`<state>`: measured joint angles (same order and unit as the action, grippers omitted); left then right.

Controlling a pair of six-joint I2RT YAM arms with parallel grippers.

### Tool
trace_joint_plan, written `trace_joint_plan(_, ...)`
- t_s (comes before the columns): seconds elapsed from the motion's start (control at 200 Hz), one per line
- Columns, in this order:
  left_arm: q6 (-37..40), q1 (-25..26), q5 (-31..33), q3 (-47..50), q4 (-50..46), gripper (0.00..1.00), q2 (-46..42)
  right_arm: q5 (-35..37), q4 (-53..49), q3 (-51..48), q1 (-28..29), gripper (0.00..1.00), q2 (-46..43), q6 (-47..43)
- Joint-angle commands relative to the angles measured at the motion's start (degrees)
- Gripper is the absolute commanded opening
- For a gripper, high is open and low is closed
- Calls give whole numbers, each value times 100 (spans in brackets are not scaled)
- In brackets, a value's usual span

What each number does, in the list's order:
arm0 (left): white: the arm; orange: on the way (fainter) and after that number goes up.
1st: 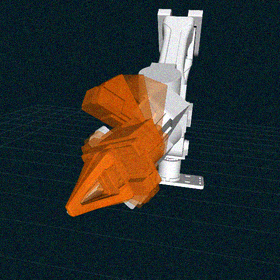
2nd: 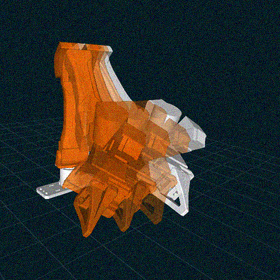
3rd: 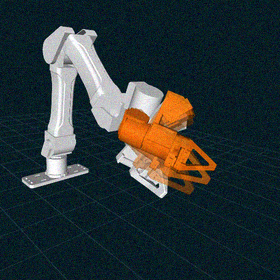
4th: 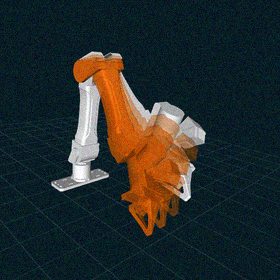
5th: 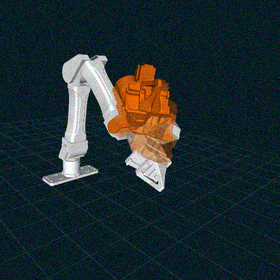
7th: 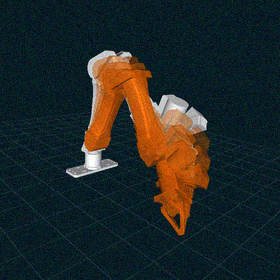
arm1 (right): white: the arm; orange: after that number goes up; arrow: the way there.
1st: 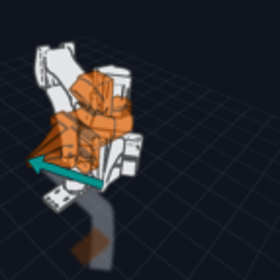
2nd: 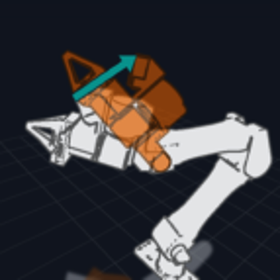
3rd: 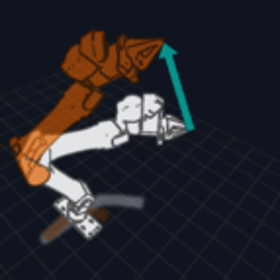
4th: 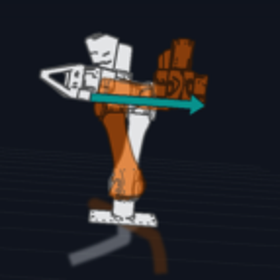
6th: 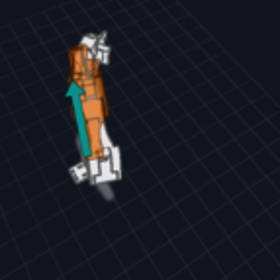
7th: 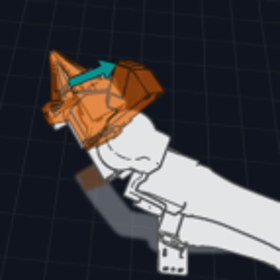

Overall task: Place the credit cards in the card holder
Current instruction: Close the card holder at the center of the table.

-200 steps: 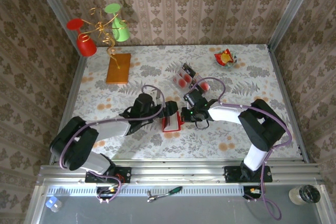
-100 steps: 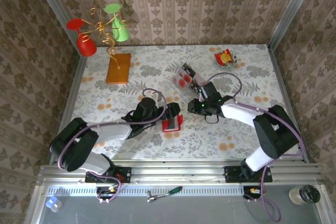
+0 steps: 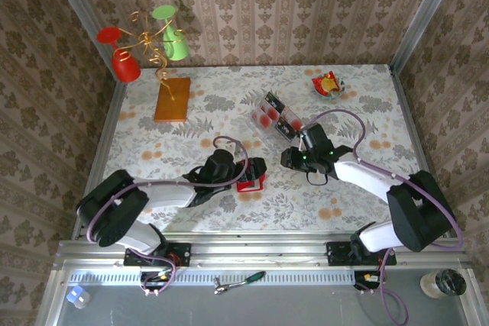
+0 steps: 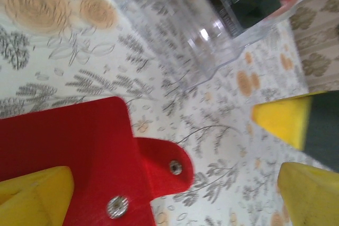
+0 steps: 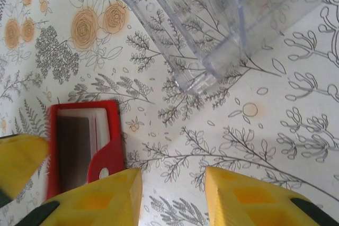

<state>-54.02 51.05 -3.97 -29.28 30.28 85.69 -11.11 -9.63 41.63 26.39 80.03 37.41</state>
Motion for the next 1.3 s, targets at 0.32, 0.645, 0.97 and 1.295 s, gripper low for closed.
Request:
trace_joint_plan(0.32, -42, 207, 394, -205, -336, 100, 403, -134, -234, -288, -11, 37, -556, -1)
trace_joint_plan(0.645, 504, -506, -28, -814, -1542, 100, -580, -167, -241, 123, 506, 34, -522, 47)
trace_joint_plan(0.97, 802, -1954, -399, -838, -2326, 100, -1403, 224, -452, 1605, 2023, 32, 673, 31)
trace_joint_plan(1.295, 1136, -2753, -755, -825, -3048, 100, -1515, 313, -784, 2708, 2481, 24, 2060, -190)
